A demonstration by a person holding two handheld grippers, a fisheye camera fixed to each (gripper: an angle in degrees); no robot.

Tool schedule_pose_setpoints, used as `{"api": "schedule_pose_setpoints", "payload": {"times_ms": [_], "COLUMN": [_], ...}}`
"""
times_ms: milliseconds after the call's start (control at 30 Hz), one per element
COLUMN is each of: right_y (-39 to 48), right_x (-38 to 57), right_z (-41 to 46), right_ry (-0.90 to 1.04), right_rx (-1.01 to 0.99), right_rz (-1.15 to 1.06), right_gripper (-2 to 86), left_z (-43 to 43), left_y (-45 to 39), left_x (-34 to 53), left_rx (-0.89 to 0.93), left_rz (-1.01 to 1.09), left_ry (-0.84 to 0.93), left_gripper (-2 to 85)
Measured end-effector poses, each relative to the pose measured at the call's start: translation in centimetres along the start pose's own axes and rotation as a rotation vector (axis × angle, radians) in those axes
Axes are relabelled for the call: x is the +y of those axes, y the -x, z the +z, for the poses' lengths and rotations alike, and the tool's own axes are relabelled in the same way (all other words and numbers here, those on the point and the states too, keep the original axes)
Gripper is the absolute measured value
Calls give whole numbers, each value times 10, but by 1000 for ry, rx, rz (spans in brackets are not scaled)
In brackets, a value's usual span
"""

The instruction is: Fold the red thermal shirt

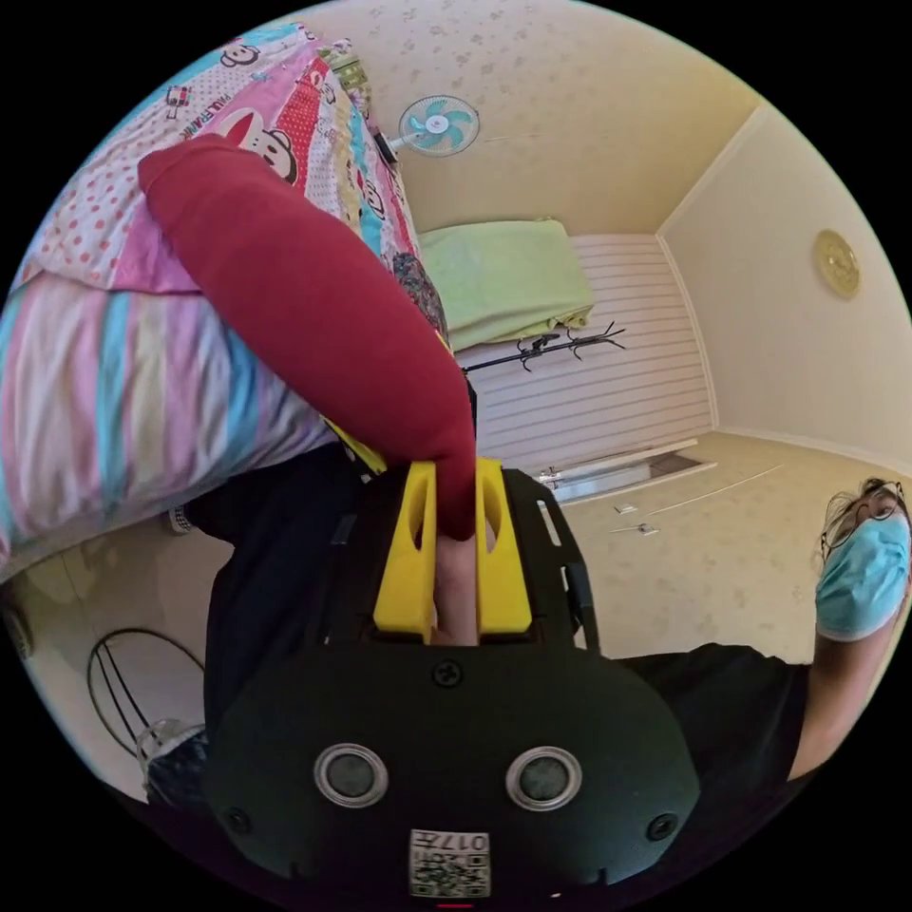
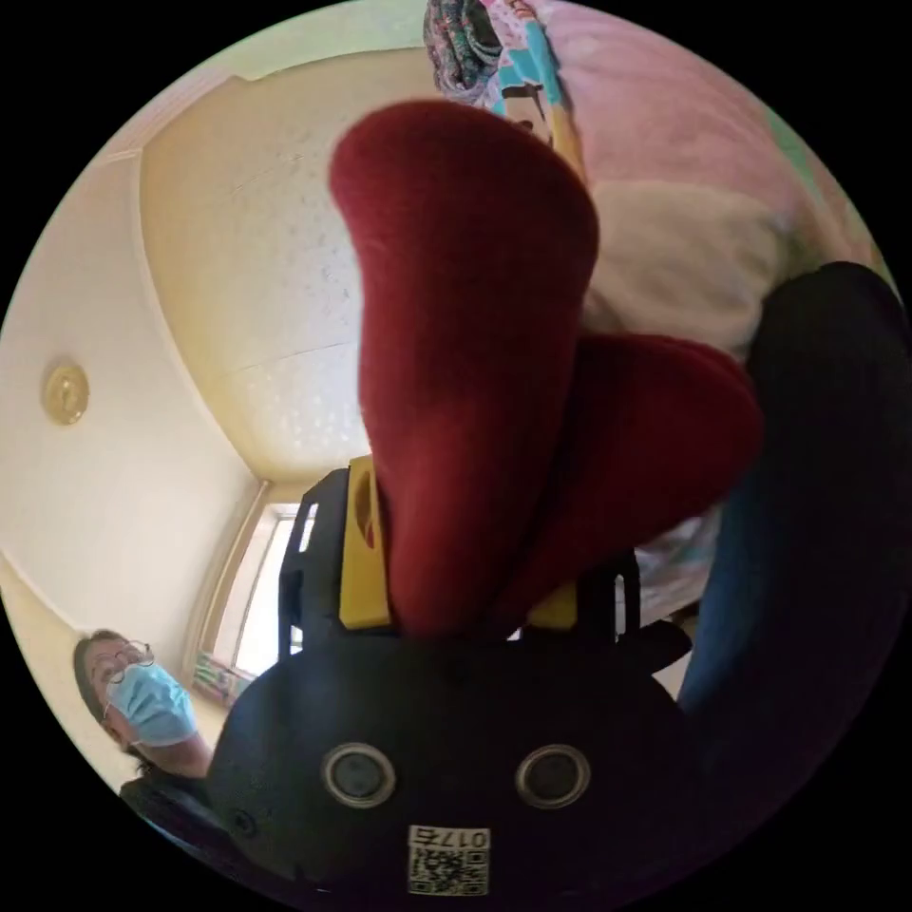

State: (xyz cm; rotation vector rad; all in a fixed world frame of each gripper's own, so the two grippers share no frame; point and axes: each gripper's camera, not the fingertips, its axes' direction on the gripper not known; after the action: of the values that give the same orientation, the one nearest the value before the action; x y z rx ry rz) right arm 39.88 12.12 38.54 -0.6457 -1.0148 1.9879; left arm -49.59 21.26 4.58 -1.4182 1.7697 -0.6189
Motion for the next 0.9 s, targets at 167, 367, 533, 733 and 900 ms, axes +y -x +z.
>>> {"api": "schedule_pose_setpoints", "payload": {"times_ms": [167, 367, 533, 733, 900], "right_y": [8, 133, 215, 60, -72], "right_x": [0, -111, -235, -287, -175], "right_z": [-28, -40, -52, -83, 23], "right_ry": [-1, -44, -252, -408, -90], "right_rx": [-289, -490, -112, 510, 1003], "right_rz": [-74, -501, -695, -296, -643], "right_gripper": [193, 183, 177, 163, 119], "left_z": [-42, -129, -138, -114, -97], "left_y": [-28, -9, 32, 52, 33], "left_x": [11, 35, 47, 52, 53], "left_rx": [65, -241, -184, -152, -278], "left_rz": [271, 330, 143, 29, 79], "left_ry": [162, -44, -64, -40, 12], "left_gripper": [61, 69, 76, 77, 71]}}
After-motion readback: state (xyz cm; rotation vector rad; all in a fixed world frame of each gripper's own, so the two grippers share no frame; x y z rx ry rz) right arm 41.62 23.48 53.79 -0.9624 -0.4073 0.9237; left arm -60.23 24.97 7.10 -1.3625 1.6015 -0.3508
